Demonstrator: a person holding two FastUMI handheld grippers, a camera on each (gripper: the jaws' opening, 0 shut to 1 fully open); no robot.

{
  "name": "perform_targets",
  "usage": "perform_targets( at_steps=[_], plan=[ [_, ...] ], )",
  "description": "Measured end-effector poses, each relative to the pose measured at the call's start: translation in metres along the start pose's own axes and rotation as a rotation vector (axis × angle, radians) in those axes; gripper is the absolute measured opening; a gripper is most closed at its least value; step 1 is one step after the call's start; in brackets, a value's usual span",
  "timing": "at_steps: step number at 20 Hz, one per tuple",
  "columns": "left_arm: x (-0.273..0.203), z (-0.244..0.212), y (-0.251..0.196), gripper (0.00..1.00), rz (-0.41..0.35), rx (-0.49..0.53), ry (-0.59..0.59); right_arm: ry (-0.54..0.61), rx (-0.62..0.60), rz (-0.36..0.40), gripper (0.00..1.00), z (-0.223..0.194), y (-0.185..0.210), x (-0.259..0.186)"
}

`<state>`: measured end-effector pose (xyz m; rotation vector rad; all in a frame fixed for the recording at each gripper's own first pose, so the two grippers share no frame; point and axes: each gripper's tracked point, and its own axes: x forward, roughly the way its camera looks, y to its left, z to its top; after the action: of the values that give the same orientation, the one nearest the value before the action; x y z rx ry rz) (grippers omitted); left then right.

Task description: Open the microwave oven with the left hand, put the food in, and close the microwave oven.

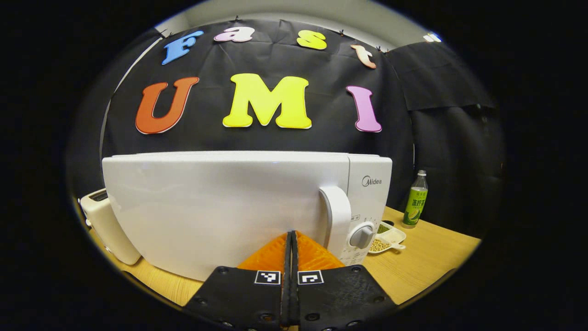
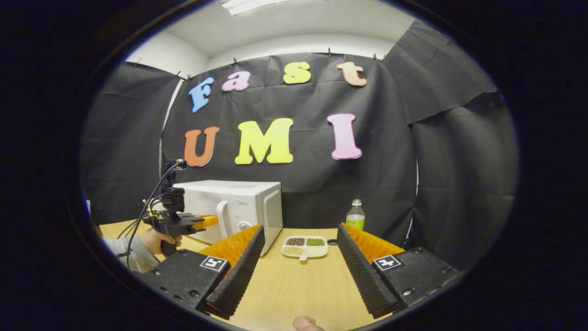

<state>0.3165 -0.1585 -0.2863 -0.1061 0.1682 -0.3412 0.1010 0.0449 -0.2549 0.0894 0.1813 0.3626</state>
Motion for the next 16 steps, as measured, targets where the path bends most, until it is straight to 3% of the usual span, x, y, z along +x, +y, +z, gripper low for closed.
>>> perform_targets(
  at_steps=[1,4,5,6,7,8,9,10,11,12,13,14,15,16],
  plan=[
    [0.0,0.003,0.0,0.0,-0.005,-0.018,-0.017,0.002,0.001,-0.004,1.0,0.001,0.001,-0.004],
    [-0.001,0.002,0.001,0.0,0.023,-0.007,0.012,0.012,0.011,-0.02,1.0,0.004,0.006,-0.02],
    [-0.005,-0.002,0.002,0.0,0.037,0.012,0.036,0.015,0.012,-0.023,0.92,0.006,0.008,-0.025],
    [-0.008,-0.002,0.002,0.0,0.048,0.02,0.049,0.017,0.015,-0.03,1.0,0.007,0.01,-0.03],
    [-0.013,-0.004,-0.001,0.0,0.047,0.011,0.065,0.02,0.018,-0.036,0.92,0.008,0.01,-0.035],
    [-0.022,-0.003,-0.003,0.01,0.041,-0.008,0.075,0.02,0.021,-0.043,1.0,0.008,0.011,-0.042],
    [-0.032,0.0,-0.005,0.01,0.036,-0.034,0.075,0.02,0.025,-0.049,0.92,0.01,0.011,-0.047],
    [-0.044,0.003,-0.007,0.05,0.034,-0.058,0.073,0.026,0.028,-0.056,1.0,0.009,0.012,-0.051],
    [-0.055,0.006,-0.011,0.13,0.03,-0.074,0.071,0.03,0.033,-0.06,0.92,0.009,0.013,-0.056],
    [-0.072,0.012,-0.011,0.27,0.037,-0.077,0.068,0.032,0.037,-0.062,0.91,0.01,0.015,-0.061],
    [-0.084,0.017,-0.014,0.54,0.041,-0.072,0.055,0.034,0.038,-0.058,0.91,0.012,0.018,-0.066],
    [-0.098,0.022,-0.013,0.63,0.057,-0.054,0.044,0.034,0.04,-0.057,1.0,0.014,0.02,-0.07],
    [-0.111,0.026,-0.014,0.64,0.067,-0.03,0.041,0.028,0.04,-0.059,0.92,0.017,0.022,-0.075],
    [-0.127,0.03,-0.015,0.77,0.08,-0.008,0.037,0.023,0.037,-0.062,1.0,0.022,0.024,-0.079]
  ],
)
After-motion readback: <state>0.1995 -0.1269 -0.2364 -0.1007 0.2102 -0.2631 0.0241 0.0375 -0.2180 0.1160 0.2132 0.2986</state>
